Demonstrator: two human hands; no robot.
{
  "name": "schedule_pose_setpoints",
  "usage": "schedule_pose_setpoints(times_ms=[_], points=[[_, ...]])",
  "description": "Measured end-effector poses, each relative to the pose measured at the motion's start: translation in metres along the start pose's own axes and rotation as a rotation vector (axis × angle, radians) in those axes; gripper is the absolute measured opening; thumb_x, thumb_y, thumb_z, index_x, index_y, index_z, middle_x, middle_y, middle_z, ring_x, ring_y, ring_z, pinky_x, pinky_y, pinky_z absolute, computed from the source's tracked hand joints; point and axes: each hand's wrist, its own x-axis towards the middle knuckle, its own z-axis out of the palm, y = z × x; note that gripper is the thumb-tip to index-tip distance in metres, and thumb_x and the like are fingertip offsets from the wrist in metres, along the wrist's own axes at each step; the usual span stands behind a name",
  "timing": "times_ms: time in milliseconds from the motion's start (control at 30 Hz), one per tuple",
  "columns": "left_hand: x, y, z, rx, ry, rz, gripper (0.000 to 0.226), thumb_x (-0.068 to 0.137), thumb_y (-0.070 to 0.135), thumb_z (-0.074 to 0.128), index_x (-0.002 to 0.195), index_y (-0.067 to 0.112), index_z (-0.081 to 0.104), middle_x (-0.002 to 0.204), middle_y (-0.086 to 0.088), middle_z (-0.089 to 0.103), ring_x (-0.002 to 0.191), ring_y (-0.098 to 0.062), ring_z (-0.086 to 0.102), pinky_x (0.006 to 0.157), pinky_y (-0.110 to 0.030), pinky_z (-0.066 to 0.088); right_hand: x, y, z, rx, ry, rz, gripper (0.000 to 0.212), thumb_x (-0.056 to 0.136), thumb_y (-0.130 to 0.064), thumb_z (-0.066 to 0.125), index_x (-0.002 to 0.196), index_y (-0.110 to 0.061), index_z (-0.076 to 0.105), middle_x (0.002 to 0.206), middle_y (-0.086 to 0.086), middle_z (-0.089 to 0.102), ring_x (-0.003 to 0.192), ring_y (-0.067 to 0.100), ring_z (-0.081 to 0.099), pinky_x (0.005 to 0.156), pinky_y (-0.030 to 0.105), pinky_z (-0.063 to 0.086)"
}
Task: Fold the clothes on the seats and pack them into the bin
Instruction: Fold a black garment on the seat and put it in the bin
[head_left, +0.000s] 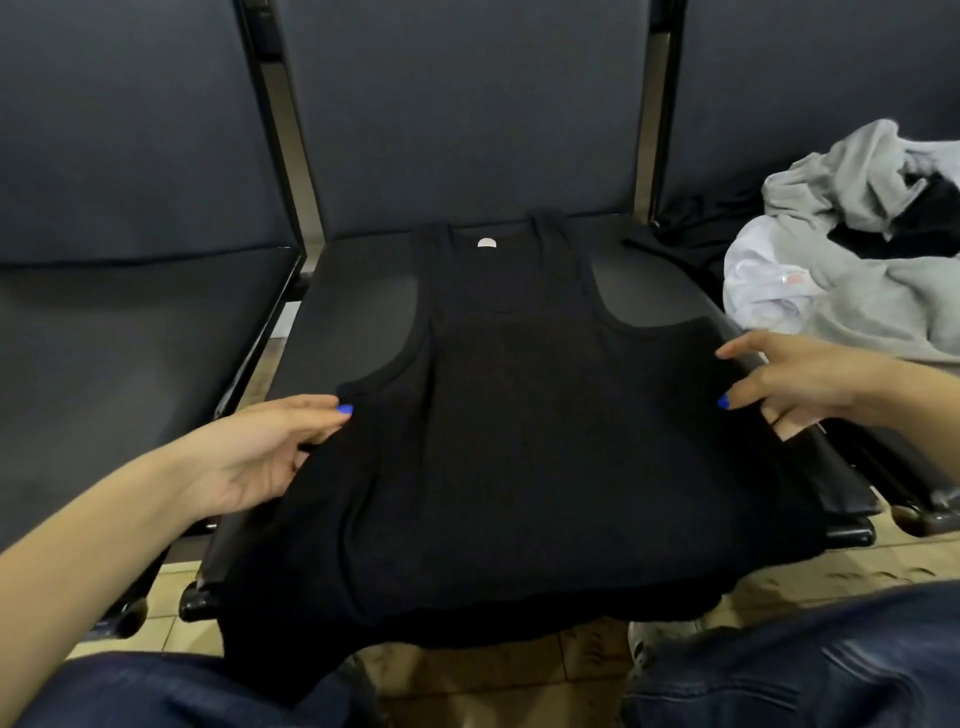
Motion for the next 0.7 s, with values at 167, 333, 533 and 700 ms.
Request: schedule_pose_setpoints(times_ms=[167,333,533,700], points=[[0.009,0.016,0.014,-0.225,0.050,-0.061,0.041,0.092,0.011,0.053,0.133,0.013,0.052,0.101,-0.009,0.068,0.072,-0.021,0.069,0.053,-0.032,0.059,0.017,-0.004,0.016,-0.109,0.138,-0.131,0.040,0.087,-0.009,0.065,0.126,-0.017,0.055,0.074,0.005,0.046,0.054,0.017,0.045,0.037,0.023,0.035],[0.020,0.022,0.014,-0.321,0.266,0.199,0.057,0.089,-0.019,0.040,0.138,0.011,0.044,0.127,-0.010,0.054,0.096,-0.019,0.058,0.071,-0.028,0.050,0.029,-0.010,0.016,-0.235,0.280,-0.213,0.034,0.083,0.000,0.066,0.115,-0.009,0.067,0.063,0.000,0.054,0.057,0.011,0.049,0.048,0.011,0.036],[0.019,0.016,-0.005,0.128,0.669,0.522,0.053,0.082,-0.019,0.043,0.123,0.013,0.053,0.123,-0.002,0.058,0.117,-0.024,0.053,0.095,-0.035,0.045,0.034,-0.003,0.012,-0.360,0.407,-0.173,0.047,0.082,0.000,0.061,0.129,-0.006,0.058,0.113,0.018,0.065,0.101,0.030,0.061,0.088,0.030,0.045],[0.009,-0.002,0.016,1.121,0.617,0.558,0.056,0.092,0.016,0.055,0.145,0.020,0.035,0.151,-0.006,0.036,0.141,-0.026,0.024,0.113,-0.044,0.018,0.018,-0.013,0.027,-0.721,0.348,-0.089,0.037,0.089,-0.031,0.058,0.116,-0.006,0.057,0.132,0.020,0.041,0.122,0.037,0.042,0.101,0.041,0.040]])
